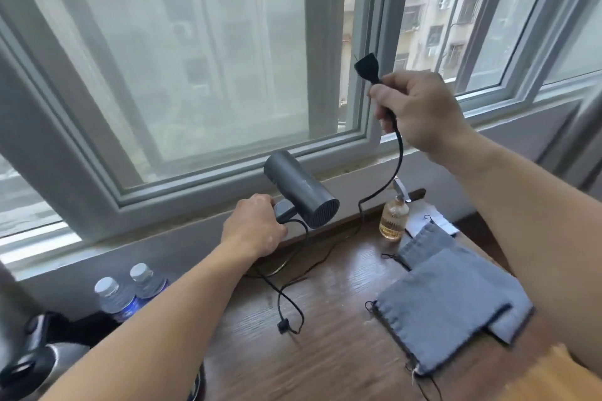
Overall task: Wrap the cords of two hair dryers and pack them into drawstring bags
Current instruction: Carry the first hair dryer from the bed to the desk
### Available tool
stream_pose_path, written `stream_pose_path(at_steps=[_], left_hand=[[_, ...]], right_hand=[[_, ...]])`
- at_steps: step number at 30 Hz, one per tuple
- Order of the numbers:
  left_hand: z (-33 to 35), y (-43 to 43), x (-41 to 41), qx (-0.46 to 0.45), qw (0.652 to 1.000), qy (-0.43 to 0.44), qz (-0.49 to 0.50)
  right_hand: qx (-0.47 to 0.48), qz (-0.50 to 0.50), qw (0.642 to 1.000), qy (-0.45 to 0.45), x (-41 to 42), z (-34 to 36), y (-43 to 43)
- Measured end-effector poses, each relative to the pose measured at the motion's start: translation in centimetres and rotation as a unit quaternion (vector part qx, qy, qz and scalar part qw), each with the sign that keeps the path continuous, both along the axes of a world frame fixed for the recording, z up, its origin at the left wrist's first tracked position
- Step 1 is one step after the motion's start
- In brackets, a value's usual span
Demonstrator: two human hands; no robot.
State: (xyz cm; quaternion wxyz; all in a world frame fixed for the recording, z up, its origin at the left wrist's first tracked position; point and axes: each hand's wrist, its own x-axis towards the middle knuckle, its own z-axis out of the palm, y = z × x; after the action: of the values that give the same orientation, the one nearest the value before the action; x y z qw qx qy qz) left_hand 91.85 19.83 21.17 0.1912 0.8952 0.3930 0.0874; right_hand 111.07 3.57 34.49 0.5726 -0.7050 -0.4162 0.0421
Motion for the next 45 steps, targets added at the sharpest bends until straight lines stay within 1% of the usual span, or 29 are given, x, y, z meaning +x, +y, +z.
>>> stream_pose_path(at_steps=[8, 18, 25, 29, 33, 38, 45], left_hand=[[-1.1, 0.0, 9.1, -0.002, 1.0, -0.009, -0.007], [-6.3, -1.5, 17.3, -0.009, 1.0, 0.009, 0.02], [-13.0, -3.2, 18.9, -0.04, 0.997, 0.046, 0.055], [-17.2, -4.2, 18.8, -0.067, 0.993, 0.069, 0.065], [-21.1, -5.0, 18.5, -0.099, 0.987, 0.097, 0.083], [-25.2, -5.8, 19.0, -0.12, 0.982, 0.115, 0.094], [-29.4, -5.6, 21.2, -0.123, 0.979, 0.154, 0.055]], right_hand=[[-0.006, -0.019, 1.0, 0.022, 8.1, -1.4, -0.1], [-0.071, 0.008, 0.996, 0.057, 15.1, -8.9, 0.0], [-0.135, 0.03, 0.983, 0.123, 17.1, -17.8, -0.6], [-0.18, 0.04, 0.967, 0.175, 16.5, -24.0, -1.3], [-0.245, 0.042, 0.948, 0.2, 15.7, -30.1, -2.3], [-0.283, 0.008, 0.925, 0.255, 16.4, -36.9, -2.8], [-0.32, -0.03, 0.906, 0.277, 18.2, -43.8, -2.2]])
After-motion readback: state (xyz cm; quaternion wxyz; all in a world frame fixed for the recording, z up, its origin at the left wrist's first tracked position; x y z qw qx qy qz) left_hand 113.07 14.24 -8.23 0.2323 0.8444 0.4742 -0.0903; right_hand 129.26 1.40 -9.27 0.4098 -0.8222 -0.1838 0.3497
